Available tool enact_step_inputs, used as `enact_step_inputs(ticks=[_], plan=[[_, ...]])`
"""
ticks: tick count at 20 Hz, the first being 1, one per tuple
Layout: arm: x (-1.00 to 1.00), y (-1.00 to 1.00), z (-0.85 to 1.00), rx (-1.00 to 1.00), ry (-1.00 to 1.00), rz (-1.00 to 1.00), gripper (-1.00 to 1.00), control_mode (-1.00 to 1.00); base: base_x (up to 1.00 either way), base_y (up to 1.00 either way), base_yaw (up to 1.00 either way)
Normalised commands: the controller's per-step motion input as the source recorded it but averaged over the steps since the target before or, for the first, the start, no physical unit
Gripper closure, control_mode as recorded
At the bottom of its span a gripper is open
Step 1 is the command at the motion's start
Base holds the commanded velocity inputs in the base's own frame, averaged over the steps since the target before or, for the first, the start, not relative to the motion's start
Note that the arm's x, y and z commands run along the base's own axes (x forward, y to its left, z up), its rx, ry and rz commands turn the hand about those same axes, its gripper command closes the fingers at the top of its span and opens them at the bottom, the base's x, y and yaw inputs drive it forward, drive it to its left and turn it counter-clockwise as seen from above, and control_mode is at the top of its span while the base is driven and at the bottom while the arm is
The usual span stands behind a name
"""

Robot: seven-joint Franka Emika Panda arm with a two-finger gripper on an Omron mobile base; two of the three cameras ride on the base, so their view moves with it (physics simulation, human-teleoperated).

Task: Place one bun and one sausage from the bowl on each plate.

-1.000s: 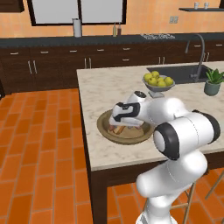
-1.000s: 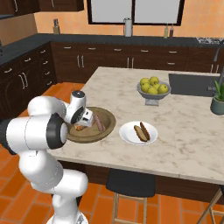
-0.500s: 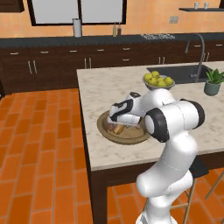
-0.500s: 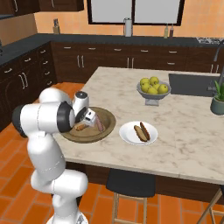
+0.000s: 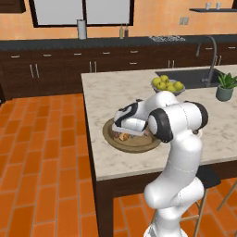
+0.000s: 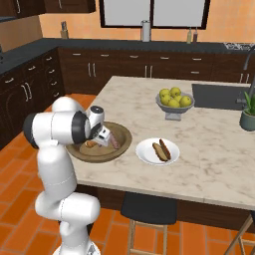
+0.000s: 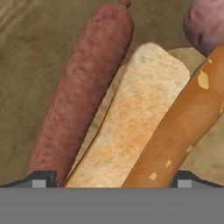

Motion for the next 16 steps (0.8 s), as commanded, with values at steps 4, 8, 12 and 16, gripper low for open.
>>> enact_step_inputs(ticks=[4,8,12,16], plan=[[0.00,0.00,-0.21,0.01,0.01,0.00,1.00,-1.00,0.00,0.00,0.00],[0.00,0.00,0.00,0.00,0.00,0.00,1.00,-1.00,0.00,0.00,0.00],[-0.02,-0.01,0.12,-0.01,0.00,0.00,1.00,-1.00,0.00,0.00,0.00],[-0.39,-0.51,0.81,-0.04,0.00,0.03,1.00,-1.00,0.00,0.00,0.00]])
